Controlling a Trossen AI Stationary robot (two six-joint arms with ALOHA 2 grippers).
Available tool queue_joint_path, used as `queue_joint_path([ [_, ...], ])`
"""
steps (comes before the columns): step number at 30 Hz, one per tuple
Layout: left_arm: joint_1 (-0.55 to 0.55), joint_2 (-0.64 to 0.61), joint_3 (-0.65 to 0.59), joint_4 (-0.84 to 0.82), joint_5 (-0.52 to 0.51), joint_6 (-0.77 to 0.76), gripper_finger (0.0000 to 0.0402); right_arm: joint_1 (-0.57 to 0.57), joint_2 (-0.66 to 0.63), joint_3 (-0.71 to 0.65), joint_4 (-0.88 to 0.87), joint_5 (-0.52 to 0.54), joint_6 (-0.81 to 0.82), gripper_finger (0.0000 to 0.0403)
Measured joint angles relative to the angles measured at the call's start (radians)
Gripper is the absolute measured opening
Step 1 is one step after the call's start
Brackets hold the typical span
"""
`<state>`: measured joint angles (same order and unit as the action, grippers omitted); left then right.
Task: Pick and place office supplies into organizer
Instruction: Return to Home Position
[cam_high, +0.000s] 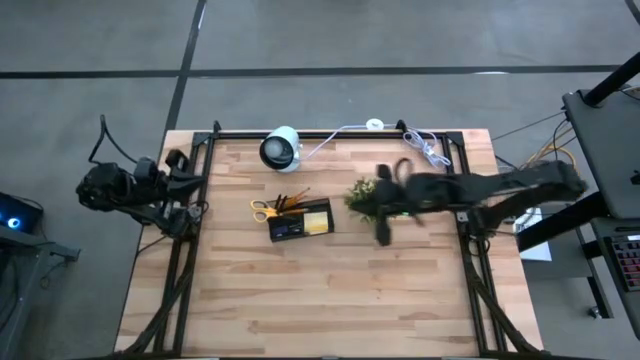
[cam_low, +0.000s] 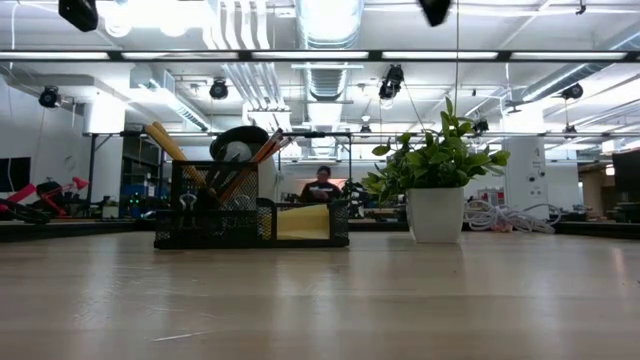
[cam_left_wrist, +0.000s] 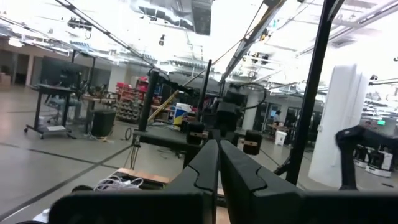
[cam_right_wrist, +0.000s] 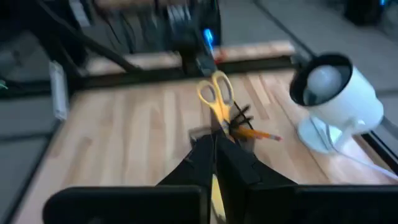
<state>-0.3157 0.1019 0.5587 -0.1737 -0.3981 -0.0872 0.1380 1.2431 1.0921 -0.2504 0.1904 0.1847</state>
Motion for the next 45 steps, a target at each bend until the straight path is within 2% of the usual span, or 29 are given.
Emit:
queue_joint_path([
  [4,0.0,-0.018,0.0,-0.002,0.0,0.0,0.0,0.026,-0.242,-0.242,0.21,0.019,-0.015,0.0008],
  [7,0.0,-0.025,-0.001,-0.001,0.0,0.01,0.0,0.029,-0.41,-0.378,0.28,0.025,-0.03,0.0008],
  [12,0.0,-0.025,-0.002,-0.001,-0.003,0.128,0.0,0.028,-0.671,-0.578,0.276,0.066,-0.03,0.0008],
  [16,0.0,-0.031,-0.003,0.003,-0.038,0.149,0.0,0.028,-0.861,-0.711,0.276,0.078,-0.029,0.0008],
  [23,0.0,-0.031,-0.003,-0.009,-0.038,0.148,0.0,0.028,-1.103,-0.888,0.241,0.072,-0.097,0.0008],
  [27,0.0,-0.031,-0.003,-0.079,-0.038,0.147,0.0,0.028,-1.234,-0.971,0.244,0.048,-0.099,0.0008],
  [33,0.0,-0.019,-0.014,-0.122,-0.054,0.112,0.0,0.022,-1.228,-1.052,0.276,0.046,-0.067,0.0008],
  [39,0.0,-0.038,-0.099,-0.127,-0.056,0.1,0.0,0.021,-1.243,-1.078,0.32,0.137,-0.075,0.0008],
  [41,0.0,-0.058,-0.155,-0.072,-0.057,0.1,0.0,0.02,-1.243,-1.078,0.339,0.178,-0.082,0.0008],
  [45,0.0,-0.072,-0.313,0.155,-0.071,0.137,0.0,0.021,-1.243,-1.075,0.339,0.218,-0.086,0.0008],
])
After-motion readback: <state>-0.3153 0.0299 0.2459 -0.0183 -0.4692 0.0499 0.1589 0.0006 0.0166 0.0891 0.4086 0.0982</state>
